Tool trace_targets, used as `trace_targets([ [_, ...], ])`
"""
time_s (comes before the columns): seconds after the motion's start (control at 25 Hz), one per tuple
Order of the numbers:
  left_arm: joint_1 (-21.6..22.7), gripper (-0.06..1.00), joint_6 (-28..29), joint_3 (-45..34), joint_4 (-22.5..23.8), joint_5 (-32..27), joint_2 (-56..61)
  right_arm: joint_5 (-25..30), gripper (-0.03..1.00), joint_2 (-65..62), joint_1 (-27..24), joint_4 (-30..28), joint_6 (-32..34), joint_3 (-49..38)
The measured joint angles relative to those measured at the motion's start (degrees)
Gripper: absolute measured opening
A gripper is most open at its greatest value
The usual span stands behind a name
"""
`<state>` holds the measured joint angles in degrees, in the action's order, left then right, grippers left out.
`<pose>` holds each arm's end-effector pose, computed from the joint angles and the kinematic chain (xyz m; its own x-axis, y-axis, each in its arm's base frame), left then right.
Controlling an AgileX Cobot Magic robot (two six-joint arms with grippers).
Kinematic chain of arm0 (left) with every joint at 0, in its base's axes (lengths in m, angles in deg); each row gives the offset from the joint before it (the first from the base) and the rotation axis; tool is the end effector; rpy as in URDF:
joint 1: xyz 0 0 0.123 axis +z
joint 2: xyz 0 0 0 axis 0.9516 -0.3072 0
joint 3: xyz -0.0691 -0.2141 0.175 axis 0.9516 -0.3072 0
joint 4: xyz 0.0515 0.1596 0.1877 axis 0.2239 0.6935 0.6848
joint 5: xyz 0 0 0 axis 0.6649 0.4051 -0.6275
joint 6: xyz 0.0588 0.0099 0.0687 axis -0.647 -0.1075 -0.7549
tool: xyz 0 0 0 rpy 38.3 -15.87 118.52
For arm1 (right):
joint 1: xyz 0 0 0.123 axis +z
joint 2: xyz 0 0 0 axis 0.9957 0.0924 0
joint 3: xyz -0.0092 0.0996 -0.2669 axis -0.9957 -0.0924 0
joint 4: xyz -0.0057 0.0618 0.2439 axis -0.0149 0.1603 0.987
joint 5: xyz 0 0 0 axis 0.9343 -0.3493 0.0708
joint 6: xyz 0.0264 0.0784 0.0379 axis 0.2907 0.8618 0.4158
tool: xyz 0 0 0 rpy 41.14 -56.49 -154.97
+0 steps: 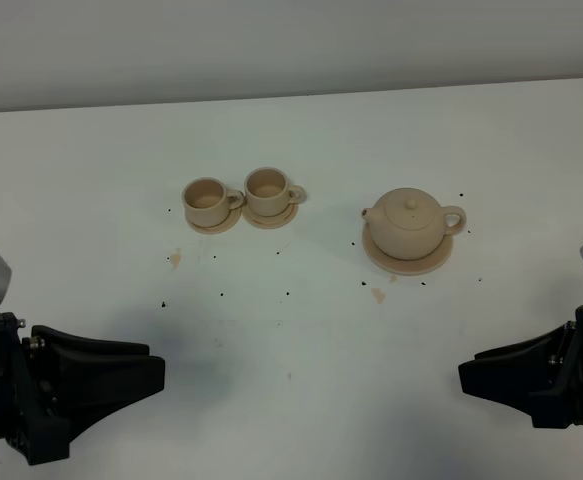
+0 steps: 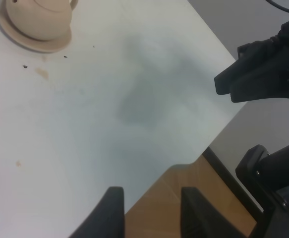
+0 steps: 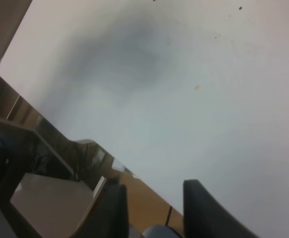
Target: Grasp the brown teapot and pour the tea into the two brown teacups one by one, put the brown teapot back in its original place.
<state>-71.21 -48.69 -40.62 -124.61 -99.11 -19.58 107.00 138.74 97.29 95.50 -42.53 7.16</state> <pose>0.1325 -0.0669 0.2659 -0.7005 0.0621 -0.7109 0.5642 0.6582 -0.4984 0.1410 0.0984 0.2221 -0.7811 -0.1981 -0.5922 -0.5790 0.5849 0.5680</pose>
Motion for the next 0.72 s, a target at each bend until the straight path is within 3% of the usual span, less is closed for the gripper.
trace_targets([
  [0.72, 0.0, 0.33, -0.1, 0.0, 0.0, 0.0, 0.1, 0.0, 0.30, 0.0, 0.0, 0.0, 0.0, 0.0],
])
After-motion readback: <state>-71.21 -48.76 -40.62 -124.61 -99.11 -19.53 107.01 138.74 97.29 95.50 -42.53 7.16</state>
